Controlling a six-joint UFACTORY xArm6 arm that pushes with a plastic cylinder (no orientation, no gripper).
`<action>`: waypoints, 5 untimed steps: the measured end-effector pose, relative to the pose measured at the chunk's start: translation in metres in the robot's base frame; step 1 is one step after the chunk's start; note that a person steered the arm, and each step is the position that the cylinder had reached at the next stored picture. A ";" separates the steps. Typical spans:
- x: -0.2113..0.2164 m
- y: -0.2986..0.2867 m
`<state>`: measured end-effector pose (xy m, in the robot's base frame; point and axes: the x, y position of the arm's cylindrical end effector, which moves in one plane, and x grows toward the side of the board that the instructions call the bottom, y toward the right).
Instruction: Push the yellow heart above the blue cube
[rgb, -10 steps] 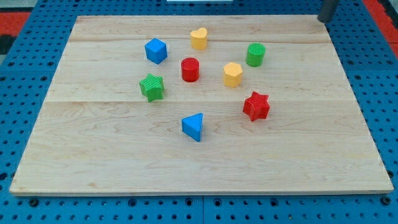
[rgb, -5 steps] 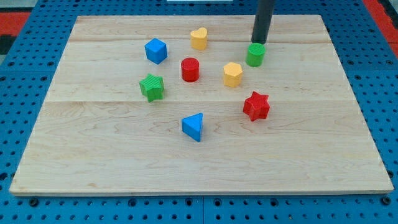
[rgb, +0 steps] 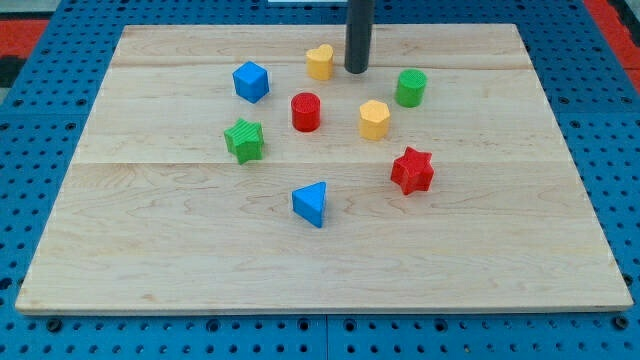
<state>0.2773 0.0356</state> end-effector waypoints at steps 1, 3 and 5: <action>0.000 -0.007; -0.005 -0.007; -0.027 -0.030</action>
